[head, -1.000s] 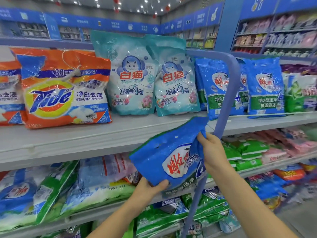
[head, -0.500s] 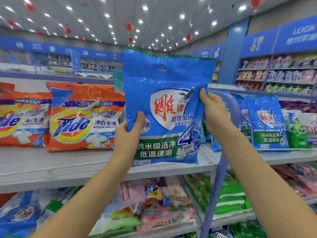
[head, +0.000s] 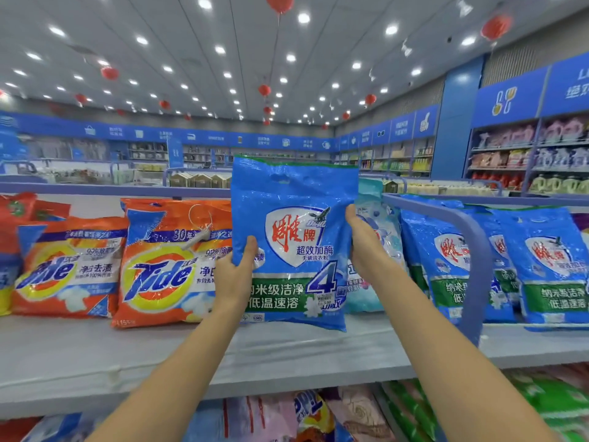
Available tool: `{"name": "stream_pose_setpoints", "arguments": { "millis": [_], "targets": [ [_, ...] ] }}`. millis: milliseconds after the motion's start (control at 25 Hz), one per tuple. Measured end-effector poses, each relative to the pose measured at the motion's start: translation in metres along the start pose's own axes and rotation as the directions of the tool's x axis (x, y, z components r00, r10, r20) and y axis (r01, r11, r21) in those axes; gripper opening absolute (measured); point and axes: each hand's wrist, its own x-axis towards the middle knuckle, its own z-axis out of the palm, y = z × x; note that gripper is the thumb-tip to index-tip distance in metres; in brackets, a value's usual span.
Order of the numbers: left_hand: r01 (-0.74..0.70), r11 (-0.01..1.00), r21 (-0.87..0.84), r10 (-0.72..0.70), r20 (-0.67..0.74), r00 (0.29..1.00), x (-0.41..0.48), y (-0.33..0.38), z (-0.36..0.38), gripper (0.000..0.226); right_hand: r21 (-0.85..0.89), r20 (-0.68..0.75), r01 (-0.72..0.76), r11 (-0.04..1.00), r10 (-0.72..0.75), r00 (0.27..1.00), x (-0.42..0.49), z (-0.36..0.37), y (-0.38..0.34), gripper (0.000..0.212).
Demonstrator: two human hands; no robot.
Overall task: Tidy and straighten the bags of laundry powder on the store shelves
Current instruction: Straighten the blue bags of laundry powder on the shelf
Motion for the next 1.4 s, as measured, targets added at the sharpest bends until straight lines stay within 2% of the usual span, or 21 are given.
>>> {"name": "stream_pose_setpoints", "arguments": {
  "millis": [80,160,240,320,360,440,520,600,640,720,800,840,960,1080,1160,1240,1400],
  "targets": [
    [0.055,0.998,0.032,-0.055,0.000,0.998,-0.001,-0.019,-0.002,0.040,-0.029,0.113,-0.017,0.999,0.020,0.993,-0.002,-0.010,0.032,0.059],
    [0.244,0.964,0.105,-0.243,-0.021,0.970,-0.004,-0.029,-0.005,0.066,-0.129,0.144,-0.056,0.990,0.074,0.987,-0.010,-0.017,0.061,0.056],
    [0.398,0.912,0.102,-0.400,0.005,0.916,0.002,-0.035,-0.007,0.088,-0.185,0.186,-0.059,0.981,0.094,0.978,-0.016,-0.014,0.085,0.055],
    [0.438,0.897,0.060,-0.441,0.045,0.896,0.007,-0.039,-0.009,0.113,-0.276,0.195,0.019,0.961,0.037,0.980,-0.016,-0.009,0.098,0.054],
    [0.439,0.898,0.034,-0.440,0.021,0.898,0.008,-0.038,-0.009,0.118,-0.327,0.178,0.068,0.943,-0.009,0.984,-0.014,-0.006,0.101,0.049],
    [0.441,0.897,-0.010,-0.441,0.008,0.898,0.013,-0.044,-0.010,0.111,-0.339,0.151,0.129,0.932,-0.081,0.985,-0.011,-0.008,0.103,0.035],
    [0.471,0.881,-0.049,-0.469,0.060,0.881,0.010,-0.037,-0.011,0.084,-0.275,0.160,0.137,0.952,-0.096,0.983,-0.013,-0.012,0.101,0.030],
    [0.512,0.853,-0.097,-0.486,0.206,0.849,0.008,-0.032,-0.017,0.053,-0.236,0.157,0.144,0.961,-0.108,0.982,-0.016,-0.014,0.103,0.029],
    [0.515,0.855,-0.063,-0.478,0.288,0.830,0.008,-0.029,-0.023,0.045,-0.227,0.162,0.134,0.965,-0.098,0.982,-0.016,-0.016,0.106,0.030],
    [0.422,0.888,0.183,-0.459,0.418,0.784,0.007,-0.030,-0.035,0.056,-0.247,0.221,0.101,0.964,-0.046,0.974,-0.017,-0.016,0.104,0.032],
    [0.318,0.860,0.398,-0.478,0.417,0.773,0.005,-0.034,-0.041,0.065,-0.332,0.346,0.106,0.937,0.017,0.938,-0.014,-0.017,0.096,0.034],
    [0.310,0.853,0.419,-0.481,0.401,0.780,0.005,-0.035,-0.042,0.066,-0.376,0.404,0.123,0.918,0.043,0.914,-0.014,-0.017,0.092,0.036],
    [0.279,0.900,0.335,-0.401,0.383,0.832,0.002,-0.036,-0.037,0.066,-0.391,0.430,0.157,0.907,0.030,0.902,-0.020,-0.014,0.090,0.049],
    [0.211,0.955,0.211,-0.278,0.375,0.885,-0.005,-0.030,-0.036,0.065,-0.277,0.301,0.135,0.951,-0.048,0.953,-0.028,-0.016,0.092,0.063],
    [0.182,0.977,0.112,-0.210,0.346,0.914,-0.013,-0.019,-0.032,0.062,-0.203,0.194,0.165,0.965,-0.125,0.973,-0.038,-0.018,0.084,0.062],
    [0.137,0.991,0.006,-0.132,0.313,0.940,-0.026,-0.006,-0.023,0.049,-0.136,0.103,0.227,0.964,-0.214,0.971,-0.053,-0.023,0.070,0.054],
    [-0.039,0.996,-0.079,0.062,0.316,0.947,-0.064,0.023,0.005,0.020,-0.140,0.008,0.329,0.934,-0.331,0.944,-0.096,-0.055,0.042,0.051]
  ]
}}
